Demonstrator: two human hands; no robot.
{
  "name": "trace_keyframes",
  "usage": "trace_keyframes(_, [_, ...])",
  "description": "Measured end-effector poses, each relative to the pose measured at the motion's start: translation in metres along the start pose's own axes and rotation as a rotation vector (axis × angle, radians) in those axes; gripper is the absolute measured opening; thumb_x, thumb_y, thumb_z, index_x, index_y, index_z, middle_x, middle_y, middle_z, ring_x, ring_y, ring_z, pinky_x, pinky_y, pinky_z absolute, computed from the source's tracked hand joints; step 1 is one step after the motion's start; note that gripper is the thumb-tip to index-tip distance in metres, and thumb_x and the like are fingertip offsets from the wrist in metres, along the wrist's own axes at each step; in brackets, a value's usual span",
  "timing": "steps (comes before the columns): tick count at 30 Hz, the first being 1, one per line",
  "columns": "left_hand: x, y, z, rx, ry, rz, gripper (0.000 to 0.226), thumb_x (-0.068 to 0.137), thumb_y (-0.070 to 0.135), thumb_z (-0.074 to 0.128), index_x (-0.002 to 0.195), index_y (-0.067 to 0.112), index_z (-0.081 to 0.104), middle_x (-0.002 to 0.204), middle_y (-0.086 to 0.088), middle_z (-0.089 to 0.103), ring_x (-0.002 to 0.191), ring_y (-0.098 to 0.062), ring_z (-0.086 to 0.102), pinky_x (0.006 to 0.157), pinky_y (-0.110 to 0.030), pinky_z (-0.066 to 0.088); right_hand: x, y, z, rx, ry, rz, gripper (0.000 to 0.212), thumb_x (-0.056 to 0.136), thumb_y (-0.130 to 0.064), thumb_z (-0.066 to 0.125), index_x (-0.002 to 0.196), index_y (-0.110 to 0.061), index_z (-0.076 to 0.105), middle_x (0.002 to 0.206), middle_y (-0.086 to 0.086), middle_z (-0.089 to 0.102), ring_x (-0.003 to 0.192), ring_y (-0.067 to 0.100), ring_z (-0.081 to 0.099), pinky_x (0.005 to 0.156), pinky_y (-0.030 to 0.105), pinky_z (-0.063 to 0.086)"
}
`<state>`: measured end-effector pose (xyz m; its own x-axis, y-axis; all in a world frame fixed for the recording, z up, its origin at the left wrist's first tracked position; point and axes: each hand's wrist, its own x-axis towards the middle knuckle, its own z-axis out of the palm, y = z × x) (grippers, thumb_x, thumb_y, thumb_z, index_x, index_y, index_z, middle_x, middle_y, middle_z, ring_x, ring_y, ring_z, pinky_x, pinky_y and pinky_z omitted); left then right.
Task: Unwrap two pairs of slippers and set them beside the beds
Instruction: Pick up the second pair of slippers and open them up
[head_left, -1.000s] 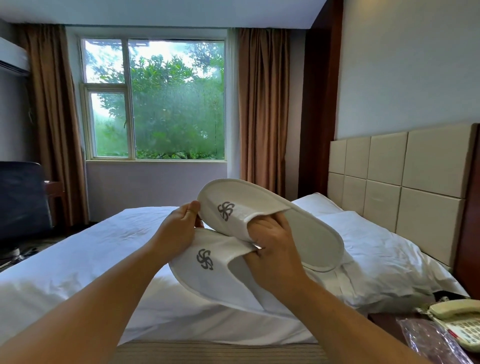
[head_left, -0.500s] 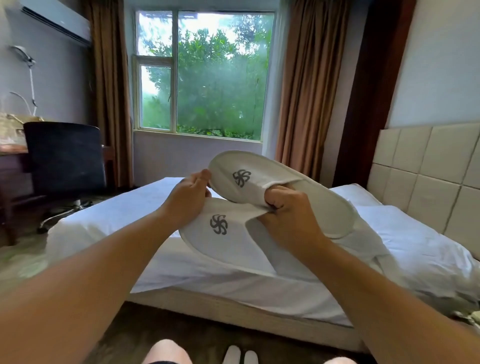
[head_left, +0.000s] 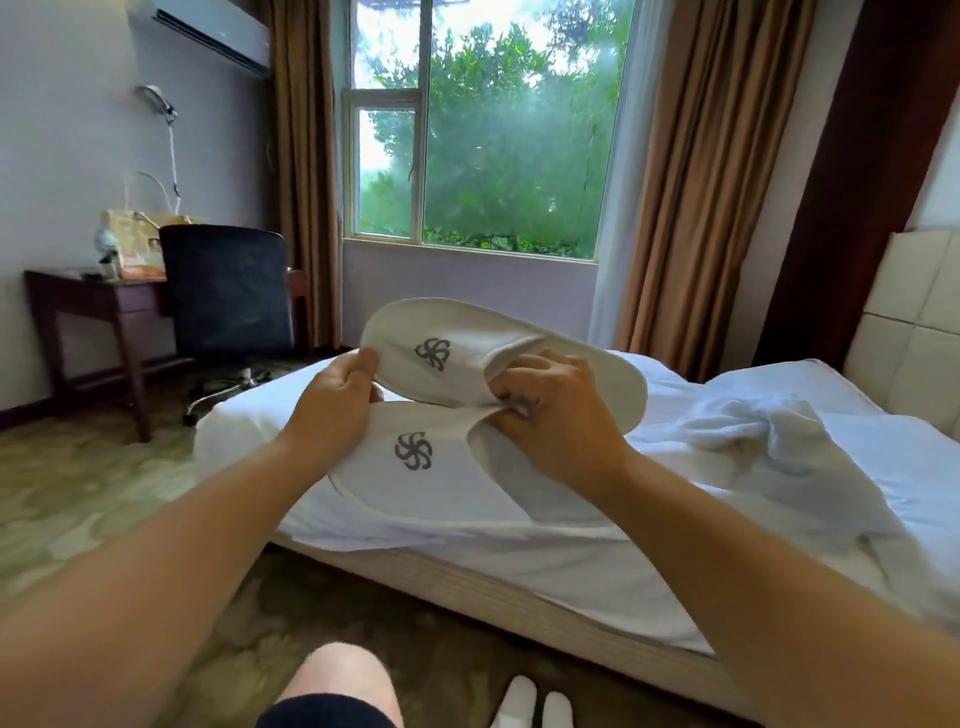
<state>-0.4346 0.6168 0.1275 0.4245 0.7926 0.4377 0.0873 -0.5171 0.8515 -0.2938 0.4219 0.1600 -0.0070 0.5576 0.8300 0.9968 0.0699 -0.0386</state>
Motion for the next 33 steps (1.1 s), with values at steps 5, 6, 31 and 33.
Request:
trace_keyframes(5, [0.031, -0.030, 0.026, -0.010, -0.001, -0.108, 0.055, 0.098, 0.062, 0.026, 0.080, 0.022, 0.059, 0.077, -0.002, 0.067, 0.073, -0.018, 0.064, 0.057, -0.027, 0.042, 0.003, 0.034, 0.047, 0.014, 0.097, 0.084, 0.006, 0.072, -0.015, 0.066, 0.071, -0.021, 0.066, 0.078, -0.011, 0.068, 0.082, 0.018, 0.059, 0.089, 0.051, 0.044])
trace_keyframes(6, [0.039, -0.037, 0.034, -0.014, 0.001, -0.130, 0.057, 0.097, 0.064, 0.026, 0.082, 0.021, 0.060, 0.080, -0.002, 0.068, 0.074, -0.018, 0.066, 0.057, -0.028, 0.044, 0.003, 0.045, 0.057, 0.019, 0.106, 0.094, 0.007, 0.074, -0.018, 0.063, 0.073, -0.024, 0.066, 0.079, -0.013, 0.067, 0.085, 0.017, 0.060, 0.094, 0.052, 0.041])
trace_keyframes(31, [0.354, 0.031, -0.008, -0.359, 0.168, -0.555, 0.042, 0.100, 0.051, 0.041, 0.103, 0.018, 0.065, 0.084, -0.002, 0.076, 0.075, -0.023, 0.074, 0.057, -0.034, 0.059, 0.357, 0.195, 0.156, 0.387, -0.169, 0.256, 0.028, 0.069, -0.008, 0.063, 0.079, -0.028, 0.046, 0.121, 0.002, 0.062, 0.124, 0.025, 0.051, 0.110, 0.064, 0.014])
trace_keyframes(33, [0.366, 0.044, -0.040, -0.346, 0.191, -0.601, 0.034, 0.101, 0.048, 0.043, 0.107, 0.022, 0.064, 0.090, -0.001, 0.076, 0.077, -0.021, 0.075, 0.059, -0.034, 0.058, 0.395, 0.180, 0.161, 0.400, -0.188, 0.229, 0.035, 0.073, -0.008, 0.067, 0.080, -0.035, 0.044, 0.122, -0.002, 0.061, 0.127, 0.021, 0.048, 0.115, 0.060, 0.007])
